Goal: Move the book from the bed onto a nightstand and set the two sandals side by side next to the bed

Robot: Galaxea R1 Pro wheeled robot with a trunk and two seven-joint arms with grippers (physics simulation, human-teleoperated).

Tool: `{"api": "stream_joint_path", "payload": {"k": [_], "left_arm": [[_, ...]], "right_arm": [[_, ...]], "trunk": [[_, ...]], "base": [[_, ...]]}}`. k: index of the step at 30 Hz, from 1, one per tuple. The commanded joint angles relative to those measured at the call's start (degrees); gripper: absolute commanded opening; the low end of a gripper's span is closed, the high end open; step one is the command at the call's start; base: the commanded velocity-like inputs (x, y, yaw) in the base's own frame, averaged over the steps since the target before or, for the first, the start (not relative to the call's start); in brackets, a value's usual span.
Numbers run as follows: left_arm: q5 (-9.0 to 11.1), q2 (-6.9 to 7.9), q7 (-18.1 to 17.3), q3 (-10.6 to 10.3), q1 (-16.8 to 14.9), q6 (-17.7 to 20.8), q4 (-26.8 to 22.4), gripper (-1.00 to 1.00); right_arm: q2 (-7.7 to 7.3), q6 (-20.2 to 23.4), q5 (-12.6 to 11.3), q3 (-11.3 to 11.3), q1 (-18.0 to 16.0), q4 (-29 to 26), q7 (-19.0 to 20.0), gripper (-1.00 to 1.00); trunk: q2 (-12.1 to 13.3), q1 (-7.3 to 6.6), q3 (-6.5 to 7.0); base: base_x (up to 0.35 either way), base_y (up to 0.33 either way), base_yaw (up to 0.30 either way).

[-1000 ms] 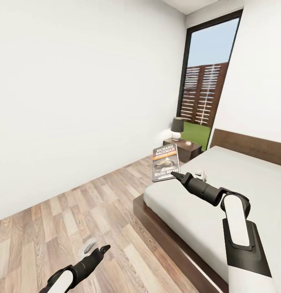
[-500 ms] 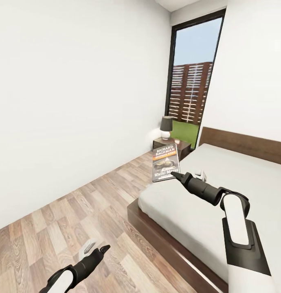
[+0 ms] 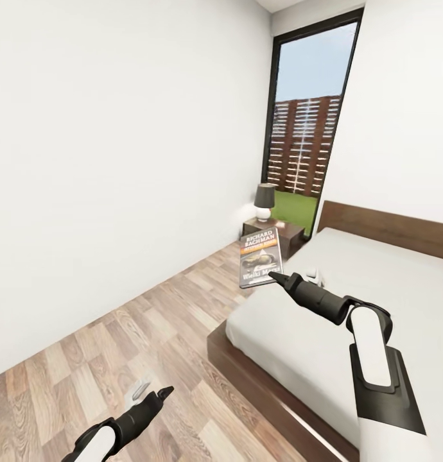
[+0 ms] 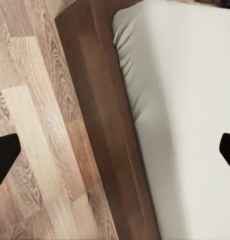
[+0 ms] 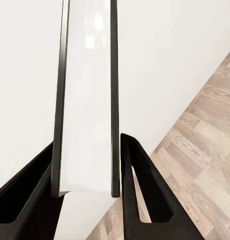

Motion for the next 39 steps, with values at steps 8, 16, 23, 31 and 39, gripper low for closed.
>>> {"api": "stream_joint_path", "payload": {"k": [8,16,23,31,39], "left_arm": [[0.5,0.07,0.2,-0.2,0.0,0.1,0.0,1.0],[0.5,0.07,0.2,-0.2,-0.1,0.1,0.5,1.0],[0.5,0.07,0.2,-0.2,-0.1,0.1,0.7,1.0],[0.5,0.06,0.2,-0.2,-0.2,0.1,0.7,1.0],[0.5,0.06,0.2,-0.2,-0.2,0.1,0.8,1.0]], "right_arm": [[0.12,0.4,-0.2,0.0,0.0,-0.1,0.6,-1.0],[0.13,0.4,-0.2,0.0,0.1,-0.3,0.7,-1.0],[0.13,0.4,-0.4,0.0,0.1,-0.3,0.6,-1.0],[0.13,0.4,-0.5,0.0,0.1,-0.2,0.4,-1.0],[0.13,0.4,-0.5,0.0,0.1,-0.1,0.5,-1.0]], "trunk": [[-0.1,0.06,-0.14],[-0.1,0.06,-0.14],[-0.1,0.06,-0.14],[-0.1,0.06,-0.14],[-0.1,0.06,-0.14]], "base": [[0.26,0.225,-0.002],[0.255,0.239,0.0],[0.242,0.253,-0.076],[0.22,0.268,-0.237],[0.197,0.282,-0.23]]}}
